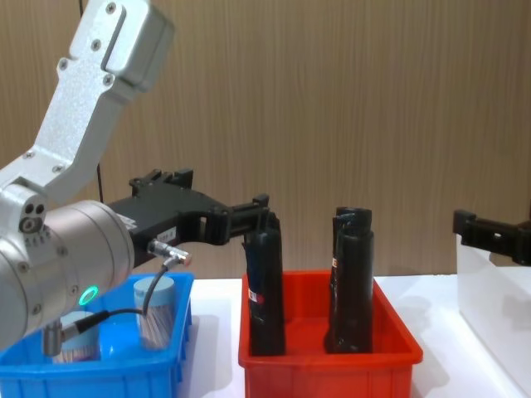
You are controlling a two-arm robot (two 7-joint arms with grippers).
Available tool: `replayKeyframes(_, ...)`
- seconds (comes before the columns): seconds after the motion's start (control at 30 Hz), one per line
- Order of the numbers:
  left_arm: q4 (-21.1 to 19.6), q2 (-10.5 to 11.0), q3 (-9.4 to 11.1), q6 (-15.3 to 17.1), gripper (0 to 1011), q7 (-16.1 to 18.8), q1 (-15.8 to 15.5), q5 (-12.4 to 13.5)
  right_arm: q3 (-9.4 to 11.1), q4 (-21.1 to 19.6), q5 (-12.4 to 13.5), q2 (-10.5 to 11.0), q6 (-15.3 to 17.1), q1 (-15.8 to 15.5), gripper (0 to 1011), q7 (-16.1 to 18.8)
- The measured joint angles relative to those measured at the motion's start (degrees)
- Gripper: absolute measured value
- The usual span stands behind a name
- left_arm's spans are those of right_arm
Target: Pick the cotton swabs from the blue box and place them into the white box.
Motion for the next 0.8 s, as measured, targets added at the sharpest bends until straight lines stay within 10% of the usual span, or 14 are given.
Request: replayKeyframes(0.8,0.0,0.0,0.0,0.0,1003,0.0,0.0,0.0,0.0,0.0,0.0,0.0,0.0,0.0,1002,0.0)
